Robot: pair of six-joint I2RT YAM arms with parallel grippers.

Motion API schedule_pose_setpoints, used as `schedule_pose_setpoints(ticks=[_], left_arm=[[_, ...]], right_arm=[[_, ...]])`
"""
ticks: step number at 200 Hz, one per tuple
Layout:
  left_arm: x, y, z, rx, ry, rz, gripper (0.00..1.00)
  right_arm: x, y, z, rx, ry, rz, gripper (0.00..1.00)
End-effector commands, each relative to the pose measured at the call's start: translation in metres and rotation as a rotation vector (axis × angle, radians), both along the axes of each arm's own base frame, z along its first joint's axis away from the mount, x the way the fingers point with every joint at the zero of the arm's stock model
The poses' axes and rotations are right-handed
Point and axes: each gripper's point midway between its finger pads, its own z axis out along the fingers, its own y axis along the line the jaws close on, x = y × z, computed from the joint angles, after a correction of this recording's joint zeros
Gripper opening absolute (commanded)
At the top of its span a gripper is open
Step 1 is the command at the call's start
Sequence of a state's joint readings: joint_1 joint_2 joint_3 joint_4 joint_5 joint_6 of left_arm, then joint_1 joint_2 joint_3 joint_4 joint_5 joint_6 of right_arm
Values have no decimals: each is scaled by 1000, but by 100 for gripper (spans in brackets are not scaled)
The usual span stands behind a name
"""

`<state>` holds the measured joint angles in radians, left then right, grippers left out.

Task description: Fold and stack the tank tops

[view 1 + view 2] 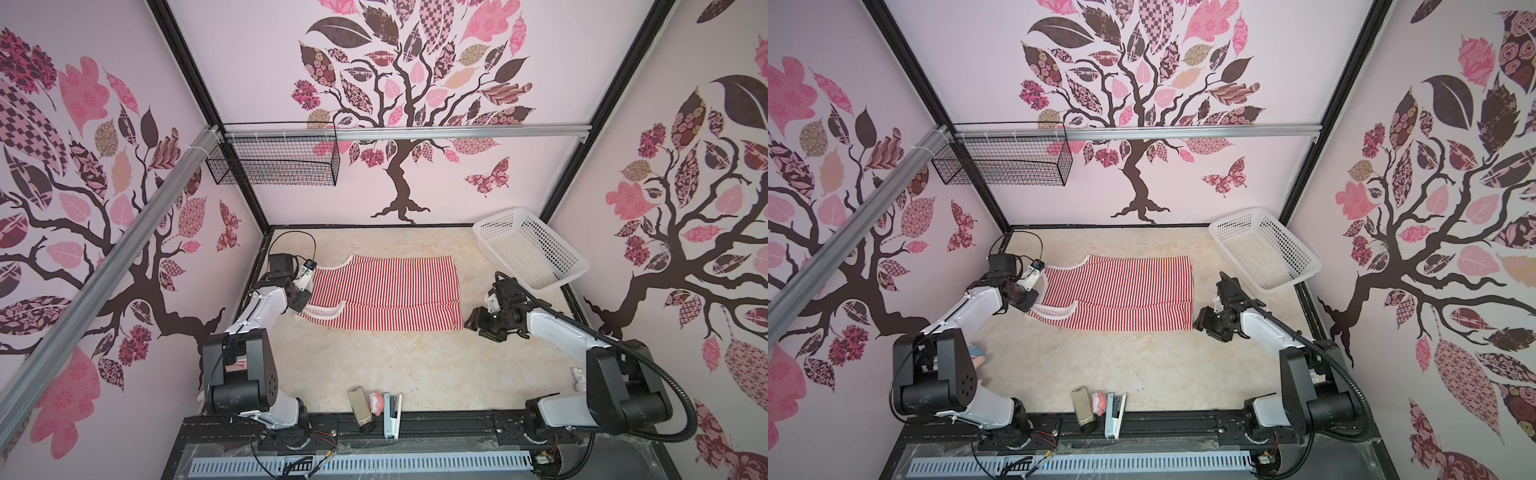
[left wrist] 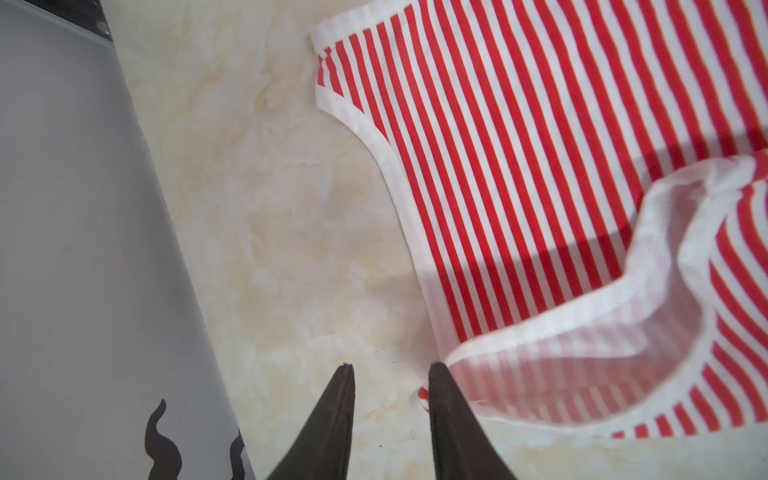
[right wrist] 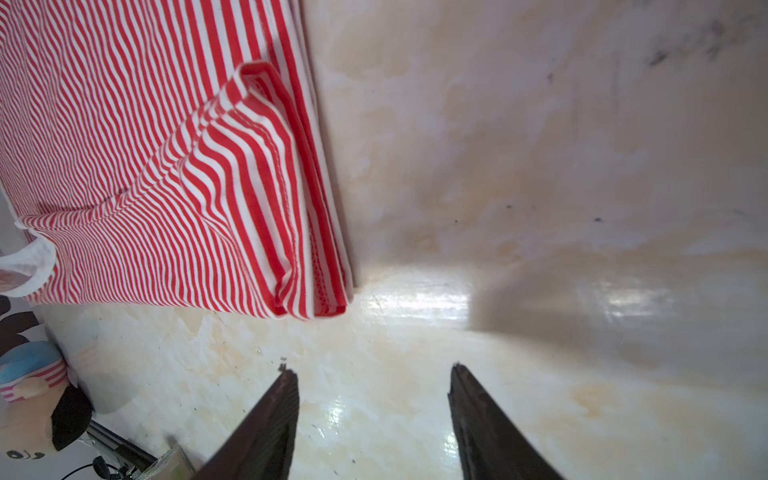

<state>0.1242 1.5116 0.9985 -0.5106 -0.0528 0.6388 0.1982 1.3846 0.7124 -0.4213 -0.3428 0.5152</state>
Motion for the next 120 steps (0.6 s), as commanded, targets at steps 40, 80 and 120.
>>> schedule_pose_setpoints(ticks=[40, 80, 120], left_arm=[[-21, -2, -20, -13, 58, -3, 33], [-55, -36, -18, -158, 130, -120, 30], [-79, -56, -31, -249, 230, -193, 27]], right_arm=[[-2, 6, 0, 14, 8, 22, 61], [-4, 5, 0, 9, 8, 22, 60], [-4, 6, -5, 13, 18, 20, 60]])
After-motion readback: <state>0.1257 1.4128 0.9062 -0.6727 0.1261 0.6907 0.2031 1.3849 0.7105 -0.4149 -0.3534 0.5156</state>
